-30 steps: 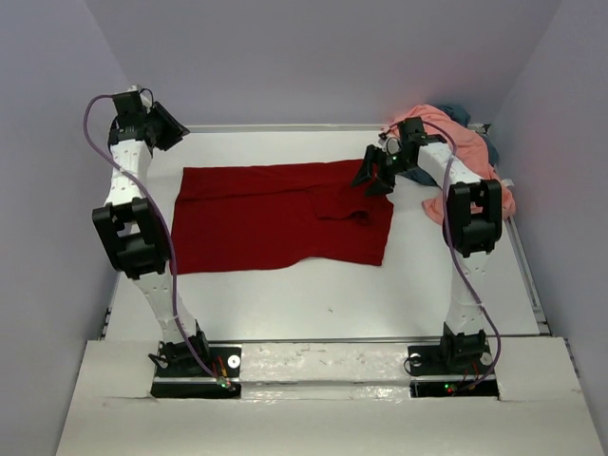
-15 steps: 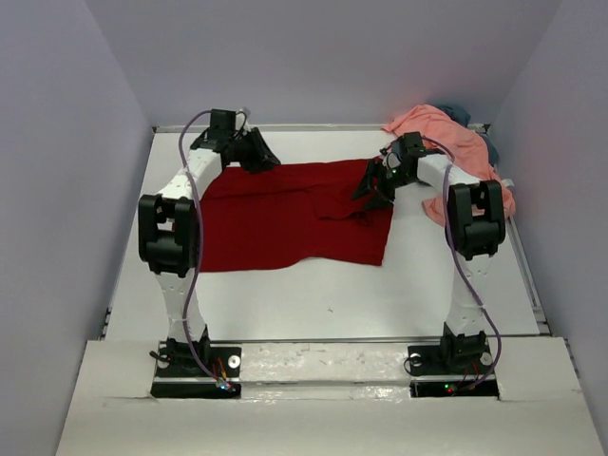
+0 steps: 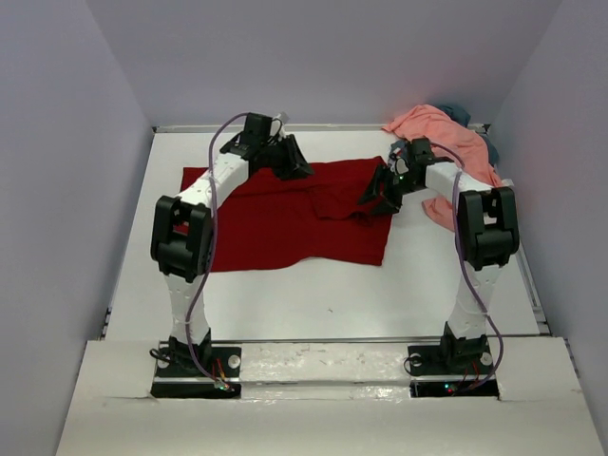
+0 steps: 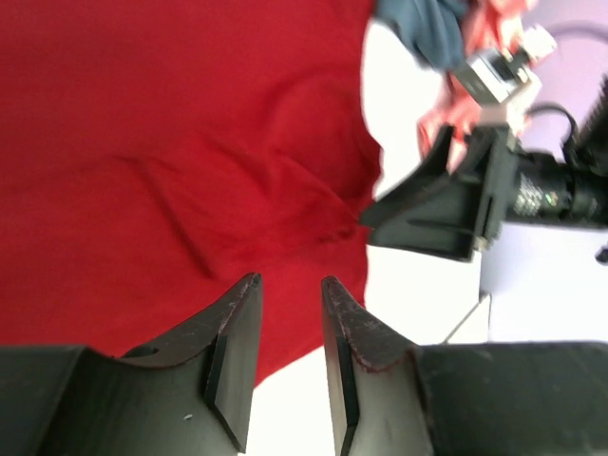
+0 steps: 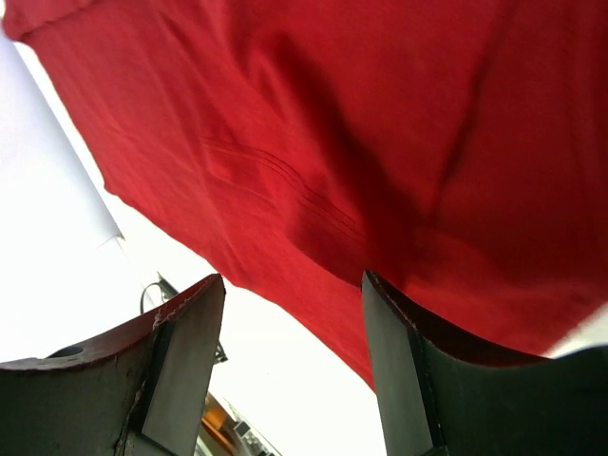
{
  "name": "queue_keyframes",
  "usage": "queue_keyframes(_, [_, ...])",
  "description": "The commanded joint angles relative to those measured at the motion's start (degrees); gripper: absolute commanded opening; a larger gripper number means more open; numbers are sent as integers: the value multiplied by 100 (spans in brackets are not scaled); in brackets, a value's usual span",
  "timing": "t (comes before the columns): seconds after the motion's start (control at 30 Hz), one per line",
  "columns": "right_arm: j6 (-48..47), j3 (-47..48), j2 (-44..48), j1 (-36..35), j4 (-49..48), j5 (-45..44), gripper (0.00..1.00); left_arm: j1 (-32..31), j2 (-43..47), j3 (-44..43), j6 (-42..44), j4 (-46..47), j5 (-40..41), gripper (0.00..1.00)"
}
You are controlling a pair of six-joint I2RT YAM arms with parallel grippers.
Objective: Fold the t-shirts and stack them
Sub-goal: Fold the flattened tshirt in 1/3 of the way
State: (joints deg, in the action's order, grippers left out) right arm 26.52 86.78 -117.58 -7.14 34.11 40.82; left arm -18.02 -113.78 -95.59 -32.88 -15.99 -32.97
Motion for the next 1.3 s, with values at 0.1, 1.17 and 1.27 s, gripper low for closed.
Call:
queue_keyframes(0.1, [55, -355, 481, 90, -194, -206, 65, -579, 40, 137, -236, 289, -298, 40])
queue_keyframes(1.17, [213, -417, 157, 142, -510, -258, 61, -887, -1410, -381, 230, -827, 150, 43])
queue_keyframes(1.27, [230, -382, 95, 142, -510, -232, 60, -905, -1489, -522, 256, -950, 212, 43])
